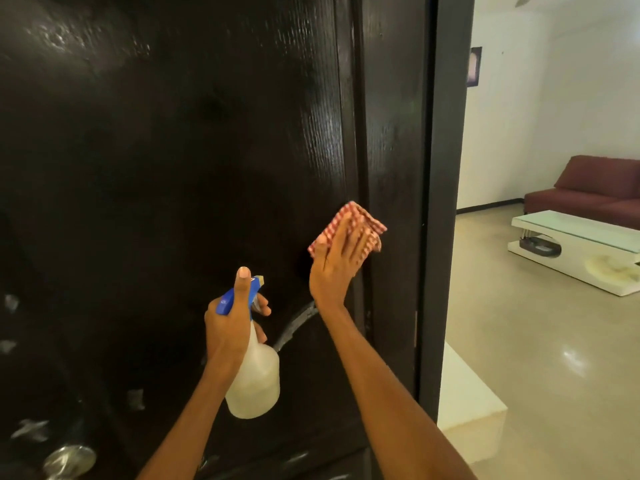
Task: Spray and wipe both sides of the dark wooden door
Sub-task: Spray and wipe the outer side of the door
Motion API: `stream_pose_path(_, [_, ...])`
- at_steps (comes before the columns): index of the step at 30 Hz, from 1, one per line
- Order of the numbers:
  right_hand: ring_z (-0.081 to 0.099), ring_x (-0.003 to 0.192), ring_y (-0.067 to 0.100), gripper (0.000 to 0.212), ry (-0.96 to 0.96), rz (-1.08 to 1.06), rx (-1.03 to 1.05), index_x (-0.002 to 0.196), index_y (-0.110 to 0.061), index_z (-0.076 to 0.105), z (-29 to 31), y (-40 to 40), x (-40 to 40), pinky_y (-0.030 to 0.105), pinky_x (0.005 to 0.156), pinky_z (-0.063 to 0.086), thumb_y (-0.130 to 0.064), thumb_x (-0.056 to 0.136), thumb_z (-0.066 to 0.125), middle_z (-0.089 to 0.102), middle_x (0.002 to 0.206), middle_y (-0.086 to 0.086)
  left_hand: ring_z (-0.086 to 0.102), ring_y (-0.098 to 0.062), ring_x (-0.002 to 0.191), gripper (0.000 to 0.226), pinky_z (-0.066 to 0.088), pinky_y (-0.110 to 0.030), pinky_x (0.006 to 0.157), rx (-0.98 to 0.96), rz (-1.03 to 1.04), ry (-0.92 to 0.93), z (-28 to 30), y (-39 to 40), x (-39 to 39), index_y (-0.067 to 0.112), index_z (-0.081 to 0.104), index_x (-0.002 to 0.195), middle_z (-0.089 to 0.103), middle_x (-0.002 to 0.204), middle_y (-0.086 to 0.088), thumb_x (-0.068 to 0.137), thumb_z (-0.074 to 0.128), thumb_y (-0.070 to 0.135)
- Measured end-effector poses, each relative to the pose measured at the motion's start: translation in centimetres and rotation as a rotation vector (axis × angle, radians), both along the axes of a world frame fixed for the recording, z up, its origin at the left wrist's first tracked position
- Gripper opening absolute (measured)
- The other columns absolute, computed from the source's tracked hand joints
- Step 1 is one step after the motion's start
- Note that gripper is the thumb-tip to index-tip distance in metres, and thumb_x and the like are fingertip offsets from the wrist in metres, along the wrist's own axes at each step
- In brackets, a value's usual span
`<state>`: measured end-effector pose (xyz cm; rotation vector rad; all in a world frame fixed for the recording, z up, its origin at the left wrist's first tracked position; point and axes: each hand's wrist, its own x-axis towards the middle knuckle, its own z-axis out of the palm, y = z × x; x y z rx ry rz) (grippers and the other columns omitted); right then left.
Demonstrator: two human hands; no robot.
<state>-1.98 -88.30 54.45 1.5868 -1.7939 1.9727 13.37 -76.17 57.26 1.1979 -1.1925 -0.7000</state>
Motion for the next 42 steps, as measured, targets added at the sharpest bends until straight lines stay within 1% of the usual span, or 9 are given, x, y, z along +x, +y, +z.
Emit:
stream_pose_path(5, [-0.013,0.154,0.026,0.067,0.151,0.035,0.093,0.160,-0.015,-0.004,-6.8,1.0,-1.4,0.045,0.125,-0.008,-0.046,0.107,0.022,-0.010,0.168,0.009,0.059,-0.026,0.046,0.069,0.049,-0.029,0.042,0.050,-0.016,0.010,-1.3,-0.8,1.1,0.001,0.068,0.084,0.068,0.071,-0.015,0.085,0.047,0.066])
stream_pose_path(9, [-0.013,0.154,0.022,0.082,-0.392,0.144,0.314,0.154,-0.027,-0.012,-14.3,4.1,2.1,0.049,0.125,-0.001,-0.075,0.093,0.015,-0.013,0.167,0.005,0.057,-0.030,0.046,0.069,0.049,-0.032,0.046,0.067,-0.043,-0.019,-3.2,-0.7,1.2,0.001,0.068,0.083,0.067,0.067,-0.010,0.090,0.045,0.066])
stream_pose_path(11, [-0.005,0.155,0.028,0.103,-0.649,0.122,0.350,0.158,-0.014,-0.004,-15.6,4.7,3.4,0.042,0.125,-0.003,-0.084,0.083,0.006,-0.006,0.167,0.013,0.055,-0.028,0.044,0.070,0.049,-0.032,0.047,0.103,-0.053,-0.031,-3.9,-0.4,1.5,0.001,0.067,0.082,0.067,0.064,-0.008,0.090,0.045,0.067])
stream_pose_path(13, [-0.003,0.153,0.029,0.085,-0.725,0.206,0.450,0.157,0.000,0.008,-15.3,5.1,3.1,0.032,0.122,-0.006,-0.060,0.098,0.016,-0.001,0.166,0.020,0.055,-0.026,0.042,0.074,0.049,-0.033,0.048,0.131,-0.047,-0.060,-4.5,0.1,2.1,0.000,0.066,0.078,0.068,0.064,-0.011,0.088,0.043,0.070])
stream_pose_path(17, [-0.006,0.155,0.023,0.059,-0.799,0.139,0.362,0.160,-0.017,0.000,-13.1,5.3,3.8,0.037,0.123,-0.006,-0.037,0.109,0.023,-0.006,0.168,0.005,0.058,-0.022,0.044,0.078,0.053,-0.032,0.050,0.270,0.021,-0.097,-6.2,1.3,4.2,0.000,0.065,0.072,0.064,0.058,-0.011,0.083,0.045,0.075])
stream_pose_path(30, [-0.018,0.152,0.010,0.055,-0.105,0.281,0.004,0.159,-0.032,-0.001,-6.1,4.8,9.0,0.026,0.120,-0.015,-0.039,0.109,0.022,-0.011,0.167,-0.008,0.062,-0.021,0.049,0.074,0.055,-0.031,0.051,0.389,0.171,-0.027,-7.9,3.6,10.3,0.002,0.067,0.085,0.069,0.068,-0.012,0.086,0.049,0.074])
stream_pose_path(34, [-0.008,0.154,0.030,0.069,0.496,0.234,-0.006,0.159,-0.020,0.001,-8.5,5.6,14.4,0.053,0.124,0.007,-0.025,0.100,0.034,0.003,0.167,0.013,0.059,-0.023,0.044,0.061,0.053,-0.030,0.046,0.250,0.182,-0.021,-7.9,5.0,13.0,0.010,0.072,0.084,0.071,0.073,-0.014,0.091,0.047,0.066])
stream_pose_path(38, [-0.003,0.154,0.030,0.090,1.019,0.315,0.028,0.161,-0.030,0.000,-14.5,6.7,16.5,0.061,0.121,0.011,-0.025,0.092,0.057,0.001,0.168,0.006,0.062,-0.027,0.047,0.057,0.057,-0.041,0.053,0.157,0.181,-0.029,-8.2,5.8,15.0,0.014,0.072,0.081,0.070,0.069,-0.012,0.092,0.048,0.064])
stream_pose_path(42, [0.010,0.153,0.035,0.082,0.741,0.084,0.143,0.160,-0.027,0.004,-16.9,6.2,12.9,0.062,0.119,0.018,-0.036,0.096,0.055,0.010,0.166,0.011,0.060,-0.026,0.045,0.060,0.055,-0.037,0.050,0.156,0.146,-0.027,-8.2,5.9,16.1,0.010,0.071,0.080,0.070,0.070,-0.014,0.087,0.049,0.066])
